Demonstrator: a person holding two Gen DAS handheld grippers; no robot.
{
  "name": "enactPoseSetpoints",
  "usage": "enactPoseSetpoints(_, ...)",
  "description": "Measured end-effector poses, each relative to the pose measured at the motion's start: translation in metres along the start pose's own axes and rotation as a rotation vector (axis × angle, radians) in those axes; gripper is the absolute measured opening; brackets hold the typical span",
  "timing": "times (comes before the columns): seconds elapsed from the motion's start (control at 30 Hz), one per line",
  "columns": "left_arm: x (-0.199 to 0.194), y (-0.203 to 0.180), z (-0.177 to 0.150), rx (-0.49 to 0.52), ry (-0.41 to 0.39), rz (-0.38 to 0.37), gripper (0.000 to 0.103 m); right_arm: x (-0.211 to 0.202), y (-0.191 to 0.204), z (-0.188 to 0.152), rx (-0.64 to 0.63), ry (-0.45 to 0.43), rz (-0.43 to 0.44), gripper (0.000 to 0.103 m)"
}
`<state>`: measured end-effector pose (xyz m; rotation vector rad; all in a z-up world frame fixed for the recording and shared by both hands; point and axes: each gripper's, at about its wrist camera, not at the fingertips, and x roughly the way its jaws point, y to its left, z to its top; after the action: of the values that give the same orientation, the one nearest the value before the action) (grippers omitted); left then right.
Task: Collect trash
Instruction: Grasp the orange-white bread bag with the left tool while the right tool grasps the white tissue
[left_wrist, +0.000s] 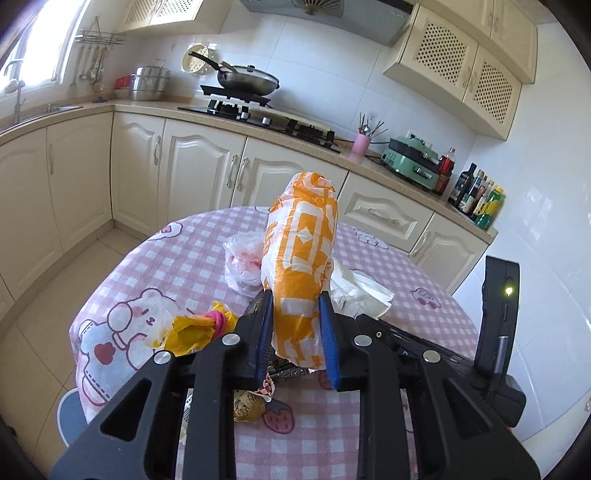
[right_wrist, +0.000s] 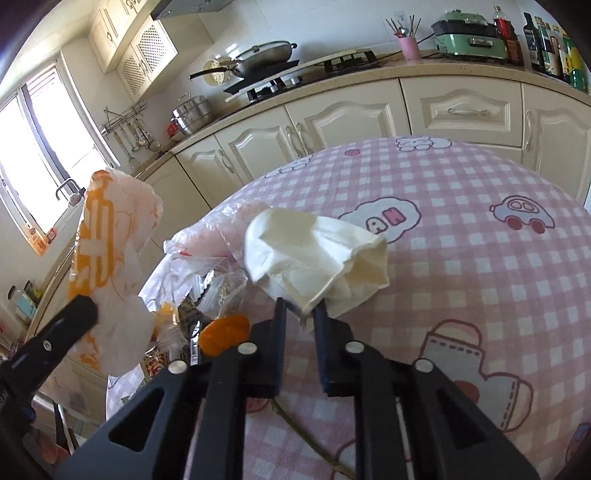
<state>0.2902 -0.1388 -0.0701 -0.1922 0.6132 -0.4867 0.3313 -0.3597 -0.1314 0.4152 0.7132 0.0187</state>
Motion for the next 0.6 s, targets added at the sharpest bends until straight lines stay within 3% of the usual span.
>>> enactPoseSetpoints(0.4, -0.062, 0.011, 0.011, -0.051, -0.129, -0.047, 0.022, -0.079, 0.029, 0.001, -0.067, -0.196, 0.022, 0.005)
enactPoseSetpoints(0.6, -0.109, 0.028, 0.011, -0.06, -0.198, 0.01, 0.022, -0.118, 0.078, 0.003, -0.149, -0.259, 0.101, 0.005)
